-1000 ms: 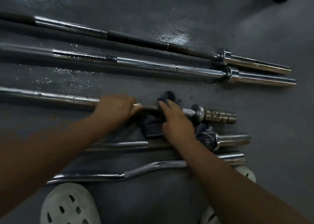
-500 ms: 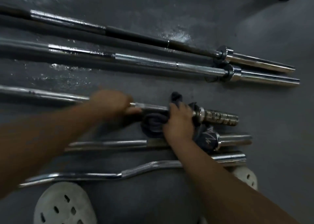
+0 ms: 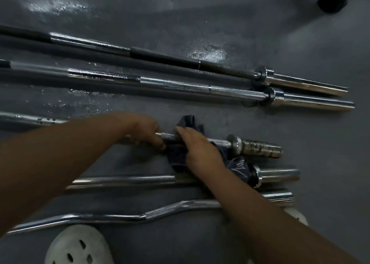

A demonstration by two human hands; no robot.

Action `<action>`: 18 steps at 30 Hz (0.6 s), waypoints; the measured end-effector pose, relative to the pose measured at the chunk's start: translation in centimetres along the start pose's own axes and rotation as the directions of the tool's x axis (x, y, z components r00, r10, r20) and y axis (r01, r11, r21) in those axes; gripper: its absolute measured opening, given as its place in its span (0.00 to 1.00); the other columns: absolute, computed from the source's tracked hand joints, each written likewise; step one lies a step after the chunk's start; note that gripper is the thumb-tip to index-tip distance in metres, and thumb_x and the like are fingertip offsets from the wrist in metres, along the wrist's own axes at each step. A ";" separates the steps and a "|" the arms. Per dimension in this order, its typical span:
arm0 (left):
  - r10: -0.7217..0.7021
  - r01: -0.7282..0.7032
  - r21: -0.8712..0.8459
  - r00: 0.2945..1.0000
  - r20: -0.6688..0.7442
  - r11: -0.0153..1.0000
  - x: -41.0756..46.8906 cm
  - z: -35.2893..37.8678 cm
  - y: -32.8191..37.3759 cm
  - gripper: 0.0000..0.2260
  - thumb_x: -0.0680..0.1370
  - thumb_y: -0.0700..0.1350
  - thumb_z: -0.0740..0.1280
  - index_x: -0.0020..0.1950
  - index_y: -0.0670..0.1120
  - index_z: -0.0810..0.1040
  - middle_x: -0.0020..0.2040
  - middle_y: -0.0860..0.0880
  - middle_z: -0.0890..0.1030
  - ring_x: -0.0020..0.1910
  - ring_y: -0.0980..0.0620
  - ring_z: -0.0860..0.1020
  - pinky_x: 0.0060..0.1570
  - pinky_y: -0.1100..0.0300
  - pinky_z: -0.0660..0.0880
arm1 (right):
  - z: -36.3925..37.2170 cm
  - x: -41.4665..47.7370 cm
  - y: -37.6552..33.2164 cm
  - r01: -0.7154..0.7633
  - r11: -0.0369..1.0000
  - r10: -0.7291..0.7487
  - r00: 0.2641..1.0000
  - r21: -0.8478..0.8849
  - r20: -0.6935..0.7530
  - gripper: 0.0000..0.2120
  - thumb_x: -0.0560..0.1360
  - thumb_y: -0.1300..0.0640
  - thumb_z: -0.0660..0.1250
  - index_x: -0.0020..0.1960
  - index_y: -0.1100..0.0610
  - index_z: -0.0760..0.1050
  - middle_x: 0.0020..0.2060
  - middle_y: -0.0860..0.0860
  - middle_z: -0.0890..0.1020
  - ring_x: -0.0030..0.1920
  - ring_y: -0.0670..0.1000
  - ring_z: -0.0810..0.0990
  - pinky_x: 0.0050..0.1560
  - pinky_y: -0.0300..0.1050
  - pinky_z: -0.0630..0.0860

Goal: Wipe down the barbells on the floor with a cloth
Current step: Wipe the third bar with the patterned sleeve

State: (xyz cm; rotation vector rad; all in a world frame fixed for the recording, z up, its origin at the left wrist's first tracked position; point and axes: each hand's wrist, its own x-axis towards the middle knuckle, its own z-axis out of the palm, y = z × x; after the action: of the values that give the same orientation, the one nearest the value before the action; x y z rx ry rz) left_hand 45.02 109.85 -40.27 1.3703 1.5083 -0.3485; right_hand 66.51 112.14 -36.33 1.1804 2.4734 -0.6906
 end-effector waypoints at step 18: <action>0.068 -0.036 0.101 0.939 -0.337 0.994 -0.7 3.6 -0.4 0.24 0.70 0.70 0.66 0.47 0.49 0.77 0.45 0.48 0.83 0.44 0.45 0.81 0.38 0.58 0.72 | 1.3 -0.4 -1.0 -0.274 0.961 0.268 0.957 -0.047 -0.110 0.26 0.73 0.58 0.65 0.70 0.52 0.65 0.66 0.54 0.71 0.66 0.57 0.66 0.58 0.53 0.73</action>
State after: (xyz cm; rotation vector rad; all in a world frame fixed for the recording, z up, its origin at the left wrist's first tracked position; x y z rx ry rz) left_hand 46.29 106.59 -41.38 1.6031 1.7506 -0.1537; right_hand 66.04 110.60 -36.90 1.5281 2.3292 -0.4843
